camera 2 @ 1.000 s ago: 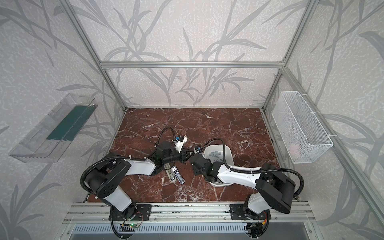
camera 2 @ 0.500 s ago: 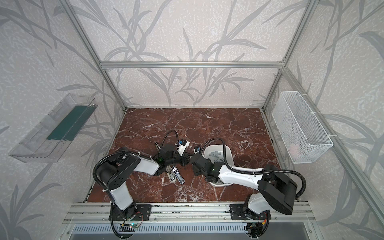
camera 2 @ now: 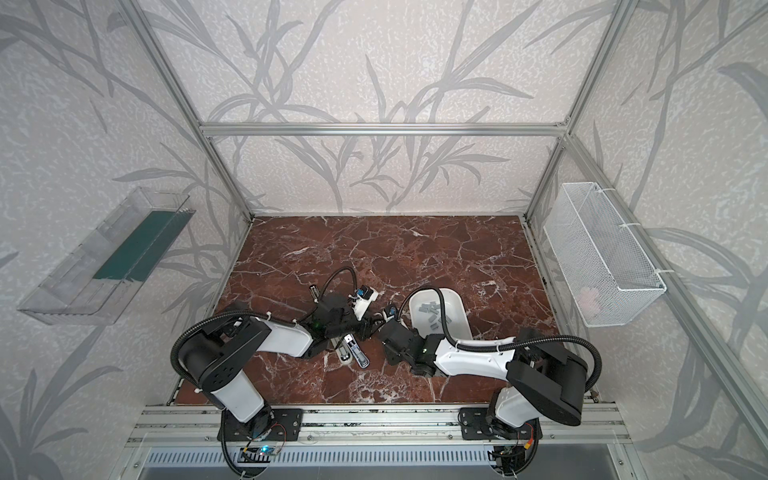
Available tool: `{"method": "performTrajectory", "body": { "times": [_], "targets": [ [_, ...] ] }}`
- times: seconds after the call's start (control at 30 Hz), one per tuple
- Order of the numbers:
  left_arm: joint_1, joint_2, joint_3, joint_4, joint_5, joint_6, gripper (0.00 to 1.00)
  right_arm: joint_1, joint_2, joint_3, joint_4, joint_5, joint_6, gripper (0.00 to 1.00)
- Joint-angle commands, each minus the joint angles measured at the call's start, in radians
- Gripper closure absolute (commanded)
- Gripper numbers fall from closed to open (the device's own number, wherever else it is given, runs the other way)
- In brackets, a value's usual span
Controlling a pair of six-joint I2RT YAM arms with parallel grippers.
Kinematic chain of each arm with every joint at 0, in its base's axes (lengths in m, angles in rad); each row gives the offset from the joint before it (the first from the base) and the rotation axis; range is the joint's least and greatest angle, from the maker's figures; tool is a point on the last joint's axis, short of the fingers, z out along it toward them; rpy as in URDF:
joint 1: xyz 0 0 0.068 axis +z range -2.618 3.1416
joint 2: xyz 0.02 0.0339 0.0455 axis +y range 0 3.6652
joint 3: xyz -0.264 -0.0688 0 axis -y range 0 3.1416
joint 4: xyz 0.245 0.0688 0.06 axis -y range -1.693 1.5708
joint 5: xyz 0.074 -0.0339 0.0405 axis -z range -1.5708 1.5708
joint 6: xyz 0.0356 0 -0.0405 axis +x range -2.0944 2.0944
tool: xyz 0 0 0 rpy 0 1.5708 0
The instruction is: Load the staples into the stapler
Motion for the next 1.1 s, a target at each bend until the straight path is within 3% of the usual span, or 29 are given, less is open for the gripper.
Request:
{"method": "performTrajectory", "body": {
  "times": [0.0,0.2,0.27,0.4,0.6,0.7,0.87,1.07],
  "targets": [
    [-0.025,-0.041,-0.026,0.046,0.0,0.023,0.5,0.001,-0.046,-0.025,0.022,0.031,0.013,0.64],
    [-0.085,-0.071,-0.034,0.038,-0.029,0.02,0.46,0.002,-0.091,-0.059,0.03,0.049,0.022,0.64],
    [-0.099,-0.082,-0.034,0.037,-0.052,0.022,0.52,0.003,-0.1,-0.076,0.043,0.051,0.024,0.63],
    [-0.122,-0.073,-0.015,0.02,-0.067,0.027,0.74,0.003,-0.109,-0.104,0.053,0.058,0.029,0.64],
    [-0.158,-0.073,-0.008,-0.007,-0.109,0.042,0.78,0.002,-0.197,-0.153,0.038,0.067,0.033,0.63],
    [-0.159,-0.082,-0.01,-0.011,-0.132,0.04,0.7,0.003,-0.248,-0.183,0.038,0.047,0.018,0.62],
    [-0.15,-0.112,-0.001,-0.023,-0.123,0.002,0.48,0.006,-0.338,-0.253,0.071,-0.027,-0.041,0.62],
    [-0.094,-0.175,-0.011,-0.035,-0.063,-0.102,0.36,0.027,-0.437,-0.344,0.13,-0.102,-0.091,0.52]
  ]
}}
